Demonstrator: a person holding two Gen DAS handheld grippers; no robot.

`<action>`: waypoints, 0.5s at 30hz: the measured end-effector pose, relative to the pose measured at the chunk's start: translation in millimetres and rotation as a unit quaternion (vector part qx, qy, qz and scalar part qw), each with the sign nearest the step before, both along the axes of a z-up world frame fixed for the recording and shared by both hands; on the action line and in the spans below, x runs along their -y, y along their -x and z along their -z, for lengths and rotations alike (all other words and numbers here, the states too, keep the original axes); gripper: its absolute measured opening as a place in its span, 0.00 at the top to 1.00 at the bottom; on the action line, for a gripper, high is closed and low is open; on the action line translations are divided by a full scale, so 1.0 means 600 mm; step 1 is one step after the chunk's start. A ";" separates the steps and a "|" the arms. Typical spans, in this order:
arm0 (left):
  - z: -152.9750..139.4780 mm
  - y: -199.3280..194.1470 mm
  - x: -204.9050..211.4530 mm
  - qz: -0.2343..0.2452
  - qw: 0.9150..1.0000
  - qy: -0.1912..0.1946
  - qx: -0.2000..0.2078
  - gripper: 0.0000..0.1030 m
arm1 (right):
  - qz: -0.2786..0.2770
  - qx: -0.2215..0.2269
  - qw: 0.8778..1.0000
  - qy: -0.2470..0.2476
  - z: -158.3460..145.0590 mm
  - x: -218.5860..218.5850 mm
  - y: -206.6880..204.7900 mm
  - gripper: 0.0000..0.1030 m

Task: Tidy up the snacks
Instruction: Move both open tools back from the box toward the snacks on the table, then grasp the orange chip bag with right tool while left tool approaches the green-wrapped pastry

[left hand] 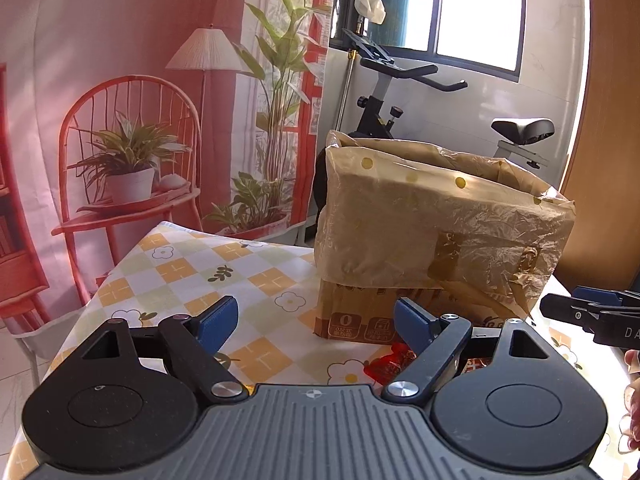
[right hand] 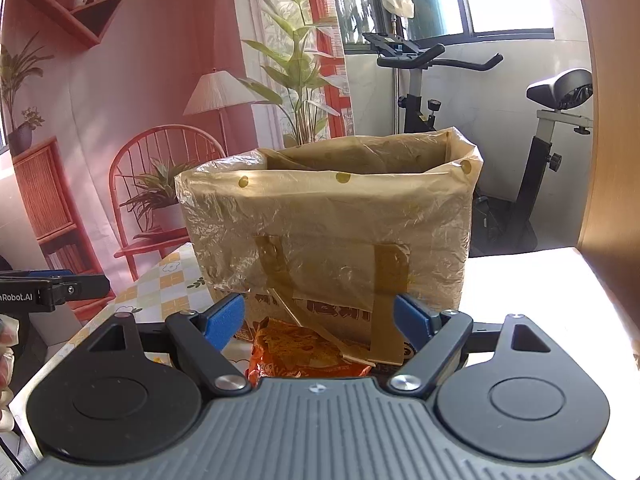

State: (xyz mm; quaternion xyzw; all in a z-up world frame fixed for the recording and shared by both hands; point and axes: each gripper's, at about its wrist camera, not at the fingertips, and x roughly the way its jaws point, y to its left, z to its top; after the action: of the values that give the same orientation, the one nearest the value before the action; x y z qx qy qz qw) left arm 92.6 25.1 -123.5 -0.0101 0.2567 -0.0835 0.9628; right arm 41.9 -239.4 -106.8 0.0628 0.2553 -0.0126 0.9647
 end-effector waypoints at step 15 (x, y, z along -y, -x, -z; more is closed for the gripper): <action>0.053 -0.020 -0.026 -0.011 0.999 -0.001 -0.036 0.16 | -0.009 -0.074 0.997 -0.023 0.083 -0.010 -0.036 0.08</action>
State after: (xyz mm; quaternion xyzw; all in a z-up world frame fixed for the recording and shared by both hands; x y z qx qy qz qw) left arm 104.9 40.5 -155.6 -0.0148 0.2916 -0.0722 0.9537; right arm 63.8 -233.3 -156.6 0.0816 0.3264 -0.0024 0.9417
